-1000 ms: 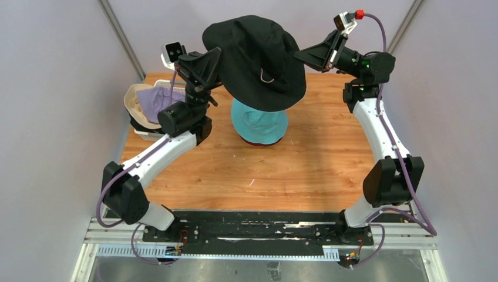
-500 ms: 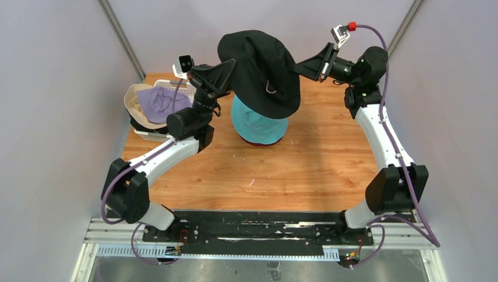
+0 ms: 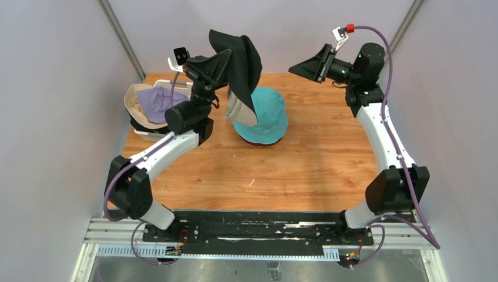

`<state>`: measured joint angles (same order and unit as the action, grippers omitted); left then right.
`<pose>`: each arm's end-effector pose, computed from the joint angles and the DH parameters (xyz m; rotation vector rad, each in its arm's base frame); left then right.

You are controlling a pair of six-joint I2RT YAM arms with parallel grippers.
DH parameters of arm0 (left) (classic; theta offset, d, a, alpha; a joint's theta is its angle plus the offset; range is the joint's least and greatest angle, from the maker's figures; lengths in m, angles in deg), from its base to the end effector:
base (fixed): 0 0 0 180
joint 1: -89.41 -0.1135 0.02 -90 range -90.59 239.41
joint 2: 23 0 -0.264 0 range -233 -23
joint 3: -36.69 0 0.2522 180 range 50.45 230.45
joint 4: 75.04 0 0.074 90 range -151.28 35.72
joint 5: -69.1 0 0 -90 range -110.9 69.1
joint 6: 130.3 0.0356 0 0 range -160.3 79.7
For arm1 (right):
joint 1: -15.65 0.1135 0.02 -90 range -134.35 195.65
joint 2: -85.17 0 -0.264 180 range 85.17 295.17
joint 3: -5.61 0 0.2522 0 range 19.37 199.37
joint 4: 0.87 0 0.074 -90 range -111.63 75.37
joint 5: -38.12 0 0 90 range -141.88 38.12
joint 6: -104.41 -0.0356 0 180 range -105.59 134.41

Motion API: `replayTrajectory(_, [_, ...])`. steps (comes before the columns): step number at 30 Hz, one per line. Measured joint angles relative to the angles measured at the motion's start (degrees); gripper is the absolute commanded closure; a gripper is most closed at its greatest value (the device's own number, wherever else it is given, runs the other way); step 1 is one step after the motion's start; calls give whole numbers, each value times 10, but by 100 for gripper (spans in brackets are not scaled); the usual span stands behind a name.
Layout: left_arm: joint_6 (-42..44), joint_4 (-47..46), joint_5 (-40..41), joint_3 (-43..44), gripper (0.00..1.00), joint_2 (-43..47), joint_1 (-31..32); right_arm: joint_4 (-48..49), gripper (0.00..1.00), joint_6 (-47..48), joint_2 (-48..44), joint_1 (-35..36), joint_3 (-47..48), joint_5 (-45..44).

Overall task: Stack the hats
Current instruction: Stack the hat on the hat.

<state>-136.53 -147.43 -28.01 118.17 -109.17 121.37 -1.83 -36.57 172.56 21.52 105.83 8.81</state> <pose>0.2481 -0.1600 0.4574 -0.1284 0.4914 -2.2240 0.3384 0.0660 0.4520 -0.3820 1.6229 1.4892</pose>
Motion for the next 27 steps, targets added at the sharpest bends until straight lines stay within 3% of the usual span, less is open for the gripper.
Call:
replayTrajectory(5, [-2, 8, 3, 0, 100, 0, -15, -51, 36, 76, -14, 0, -4, -32])
replayTrajectory(11, [5, 43, 9, 0, 100, 1, -33, -115, 37, 194, -112, 33, -65, -100])
replayTrajectory(18, [26, 101, 9, 2, 100, 2, -49, -127, 37, 305, -232, 87, -135, -150])
replayTrajectory(27, [25, 122, 1, 47, 100, -14, -63, -132, 37, 422, -275, 164, -205, -191])
